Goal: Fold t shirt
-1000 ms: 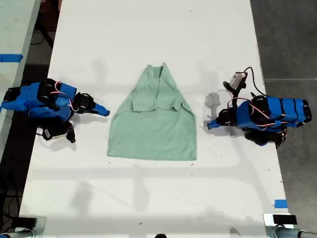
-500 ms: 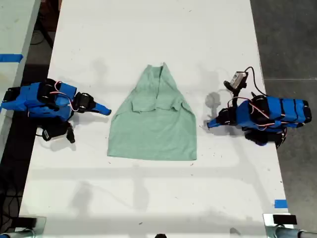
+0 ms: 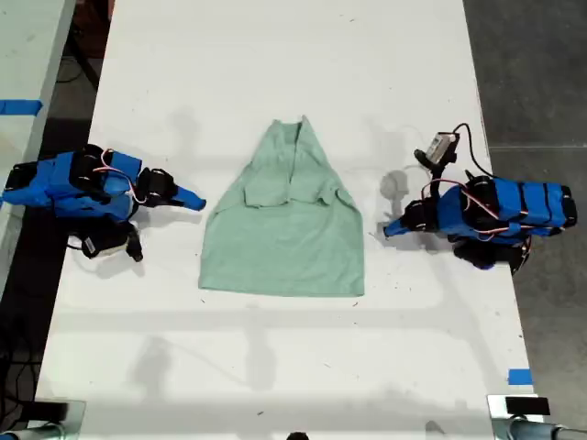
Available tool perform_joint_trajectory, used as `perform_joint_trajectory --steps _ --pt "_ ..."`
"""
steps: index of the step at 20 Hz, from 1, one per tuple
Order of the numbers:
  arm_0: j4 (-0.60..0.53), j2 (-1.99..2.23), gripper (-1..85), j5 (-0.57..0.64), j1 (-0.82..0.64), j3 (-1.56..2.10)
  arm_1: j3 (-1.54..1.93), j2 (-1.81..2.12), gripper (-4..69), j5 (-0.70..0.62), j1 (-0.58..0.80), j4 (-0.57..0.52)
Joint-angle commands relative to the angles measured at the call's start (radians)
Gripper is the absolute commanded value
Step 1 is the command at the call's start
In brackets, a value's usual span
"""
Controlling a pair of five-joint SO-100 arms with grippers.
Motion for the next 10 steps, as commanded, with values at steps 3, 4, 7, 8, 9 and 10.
perform_joint_trajectory --steps 3,4,7,8,9,10 --pt "0.028 0.009 7.1 -0.035 0.0 0.006 0.054 0.009 2.8 0.008 0.006 0.003" --pt "0.049 0.009 9.0 -0.034 0.0 -0.003 0.054 0.009 2.7 0.008 0.006 0.003" --pt "0.051 0.009 11.0 -0.029 -0.006 -0.002 0.054 0.009 2.6 0.008 0.005 0.003" --pt "0.051 0.009 11.0 -0.035 -0.006 -0.002 0.054 0.009 2.6 0.008 0.005 0.003" --pt "0.051 0.009 12.5 -0.035 -0.009 -0.002 0.054 0.009 2.6 0.008 0.005 0.003" --pt "0.051 0.009 12.9 -0.035 -0.012 -0.002 0.054 0.009 2.5 0.008 0.005 0.003"
